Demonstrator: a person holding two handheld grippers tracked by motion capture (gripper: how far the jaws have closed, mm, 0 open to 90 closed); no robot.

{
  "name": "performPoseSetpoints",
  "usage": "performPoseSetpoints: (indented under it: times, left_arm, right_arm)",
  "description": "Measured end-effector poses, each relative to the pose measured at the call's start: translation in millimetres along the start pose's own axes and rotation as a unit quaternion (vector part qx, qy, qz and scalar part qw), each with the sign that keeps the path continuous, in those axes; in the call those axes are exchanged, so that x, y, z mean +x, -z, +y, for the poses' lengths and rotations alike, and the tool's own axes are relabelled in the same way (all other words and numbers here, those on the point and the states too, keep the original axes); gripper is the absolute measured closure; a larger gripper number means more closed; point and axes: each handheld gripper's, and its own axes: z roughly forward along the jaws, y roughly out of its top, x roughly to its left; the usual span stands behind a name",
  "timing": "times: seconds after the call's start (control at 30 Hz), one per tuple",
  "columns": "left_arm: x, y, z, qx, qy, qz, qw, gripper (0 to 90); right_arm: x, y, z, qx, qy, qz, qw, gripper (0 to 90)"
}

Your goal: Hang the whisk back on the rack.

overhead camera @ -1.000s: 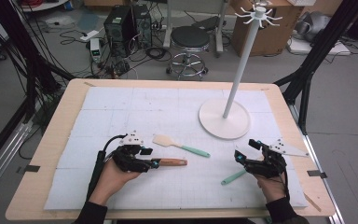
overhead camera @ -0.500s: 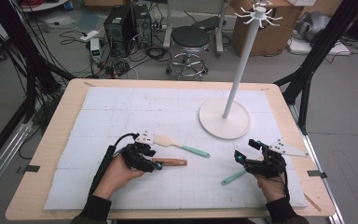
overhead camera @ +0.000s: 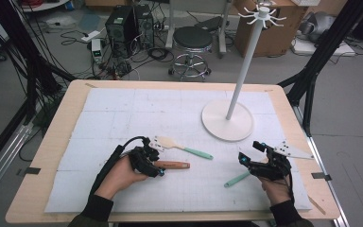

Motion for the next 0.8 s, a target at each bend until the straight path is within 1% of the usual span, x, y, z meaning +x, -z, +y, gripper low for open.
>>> performPoseSetpoints:
  times: [0.03,0.13,0.3,0.43,0.5,0.57,0.6,0.63,0.67,0.73,0.77,0.8]
  left_arm:
    - [-0.8,-0.6,1.6,0.01,-0.003,0.001,0.9999,51.4]
    - [-3.0,-3.6,4.3,0.027,-0.012,0.005,0.9996,52.6]
    - [-4.2,-4.5,7.0,0.036,-0.017,0.009,0.9992,53.4]
    - [-1.8,-4.2,7.4,0.04,-0.021,0.002,0.999,55.9]
    - [-2.8,-4.2,11.2,0.055,-0.034,0.003,0.9979,58.9]
    - [-6.2,-5.0,17.4,0.078,-0.053,0.001,0.9956,66.9]
    - [-7.5,-5.8,19.9,0.085,-0.058,0.004,0.9947,67.6]
    - [-7.5,-5.8,21.8,0.094,-0.062,0.003,0.9937,67.9]
    - [-7.3,-6.3,22.4,0.095,-0.062,0.001,0.9936,68.1]
    - [-5.5,-6.2,23.0,0.096,-0.07,-0.006,0.9929,68.7]
    - [-4.4,-5.9,23.1,0.097,-0.074,-0.011,0.9925,69.0]
    - [-3.8,-6.1,22.5,0.093,-0.077,-0.014,0.9926,69.2]
  right_arm:
    - [-0.3,0.1,0.1,0.0,0.001,0.0,1.0,14.5]
    - [-0.9,0.6,0.0,-0.001,0.001,-0.001,1.0,14.5]
    - [-0.9,1.2,0.1,-0.002,-0.001,0.0,1.0,14.5]
    - [-0.9,0.9,0.0,-0.001,0.002,-0.001,1.0,14.5]
    - [-0.5,0.5,-0.1,0.0,0.001,-0.001,1.0,14.5]
    - [-0.4,0.6,-0.2,0.0,0.001,-0.001,1.0,14.5]
    - [-0.8,0.7,-0.2,-0.001,0.002,-0.002,1.0,14.5]
    - [-1.0,1.0,-0.1,0.0,0.0,-0.002,1.0,14.5]
    - [-1.2,1.2,-0.1,-0.001,0.0,-0.002,1.0,14.5]
    - [-1.4,1.8,-0.1,-0.002,-0.002,-0.002,1.0,14.5]
    - [-2.2,1.8,-0.2,-0.004,0.001,-0.004,1.0,14.5]
    - [-2.3,2.1,-0.1,-0.004,0.0,-0.003,1.0,14.5]
